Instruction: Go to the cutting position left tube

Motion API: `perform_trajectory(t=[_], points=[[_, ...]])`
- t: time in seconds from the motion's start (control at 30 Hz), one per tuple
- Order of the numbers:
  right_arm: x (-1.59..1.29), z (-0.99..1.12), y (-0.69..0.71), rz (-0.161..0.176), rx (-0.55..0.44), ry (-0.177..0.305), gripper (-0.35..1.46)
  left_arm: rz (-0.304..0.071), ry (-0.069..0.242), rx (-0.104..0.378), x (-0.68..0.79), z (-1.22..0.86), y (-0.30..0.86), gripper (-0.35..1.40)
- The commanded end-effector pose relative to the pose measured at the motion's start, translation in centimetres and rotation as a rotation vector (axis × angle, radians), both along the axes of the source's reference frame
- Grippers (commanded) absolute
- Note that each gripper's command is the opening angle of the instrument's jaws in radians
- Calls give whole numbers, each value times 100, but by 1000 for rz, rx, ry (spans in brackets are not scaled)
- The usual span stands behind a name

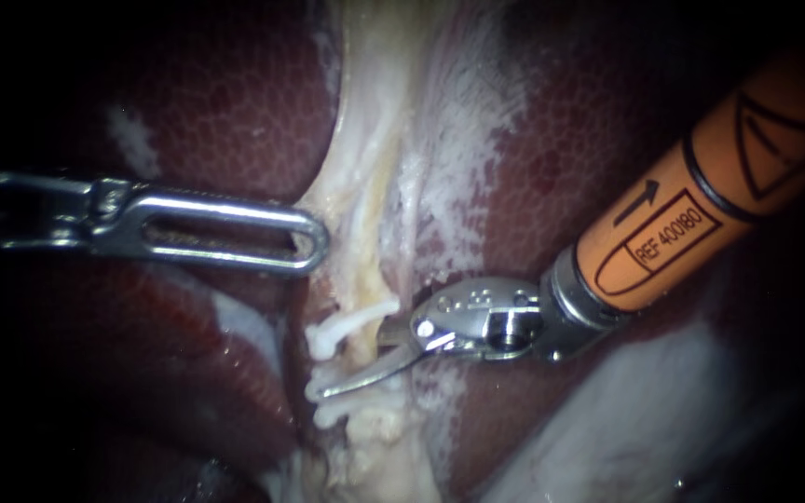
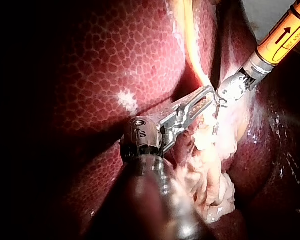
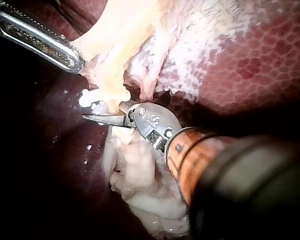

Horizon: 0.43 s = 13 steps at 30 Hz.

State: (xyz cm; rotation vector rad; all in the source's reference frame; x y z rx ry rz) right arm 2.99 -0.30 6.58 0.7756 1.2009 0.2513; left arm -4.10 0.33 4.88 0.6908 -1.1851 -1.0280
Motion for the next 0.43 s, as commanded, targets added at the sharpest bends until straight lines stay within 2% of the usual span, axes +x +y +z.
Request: perform_trajectory(t=[0.03,0.43], points=[[0,0,0,0,2,-1,40,0,0,0,0,0,0,-35],[-1,1,-1,-2,1,0,42,0,0,1,0,0,0,-35]])
